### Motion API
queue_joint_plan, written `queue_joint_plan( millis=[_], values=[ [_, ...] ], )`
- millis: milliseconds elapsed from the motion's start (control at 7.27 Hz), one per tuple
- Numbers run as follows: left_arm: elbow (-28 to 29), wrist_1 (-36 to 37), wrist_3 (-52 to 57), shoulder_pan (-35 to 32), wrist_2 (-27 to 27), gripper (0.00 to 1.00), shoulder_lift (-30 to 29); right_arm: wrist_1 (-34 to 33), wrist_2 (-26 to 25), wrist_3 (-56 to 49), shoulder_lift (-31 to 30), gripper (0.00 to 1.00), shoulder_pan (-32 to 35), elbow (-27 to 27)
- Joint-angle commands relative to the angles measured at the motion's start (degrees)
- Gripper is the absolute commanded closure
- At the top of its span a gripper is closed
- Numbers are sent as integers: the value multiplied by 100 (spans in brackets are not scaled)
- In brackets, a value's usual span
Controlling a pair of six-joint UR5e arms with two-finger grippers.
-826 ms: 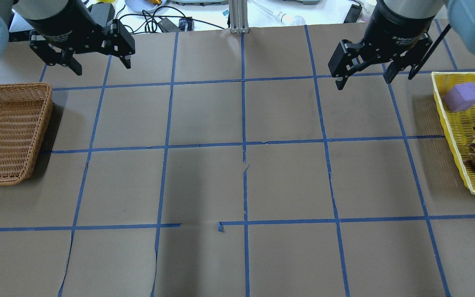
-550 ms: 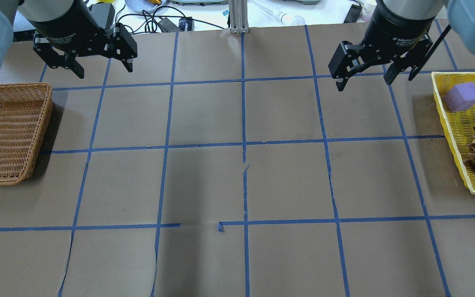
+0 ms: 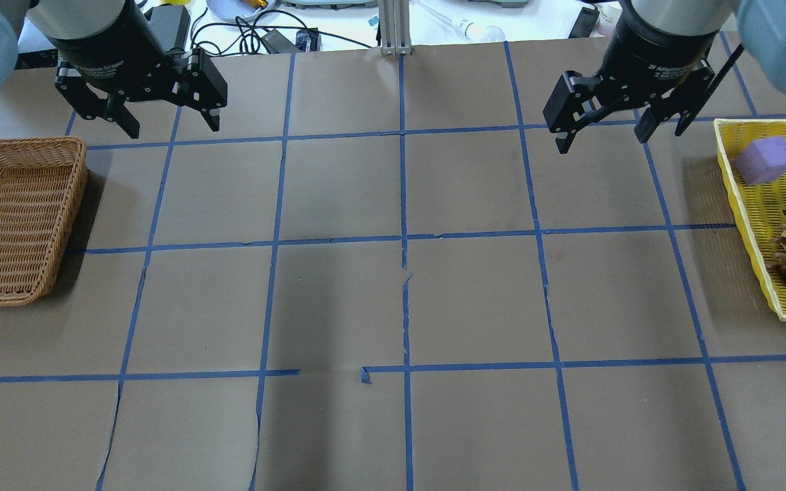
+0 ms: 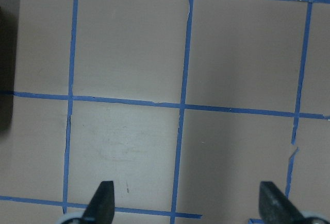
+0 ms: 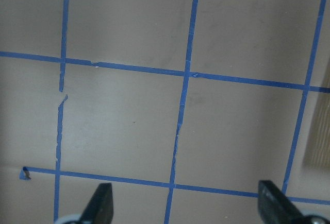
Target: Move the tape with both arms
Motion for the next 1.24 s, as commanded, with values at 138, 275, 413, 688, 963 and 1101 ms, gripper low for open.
queue_joint_plan(
  millis=[138, 275, 413, 688, 963, 1101],
  values=[
    [-8, -4, 67, -2, -11, 0, 2, 8, -9, -21, -4, 0, 0, 25],
    [-8, -4, 67, -2, -20, 0, 2, -9, 9, -30, -4, 0, 0, 25],
    [0, 14, 67, -10, -20, 0, 2, -1, -9, -30, -4, 0, 0, 25],
    [-8, 14, 67, -10, -20, 0, 2, -1, -44, -30, -4, 0, 0, 25],
    [-60, 23, 67, -10, -20, 0, 28, 8, -105, -30, 5, 0, 0, 33],
    [-26, 23, 67, 7, -20, 0, 28, 8, -480, -30, 5, 0, 0, 60]
  ],
)
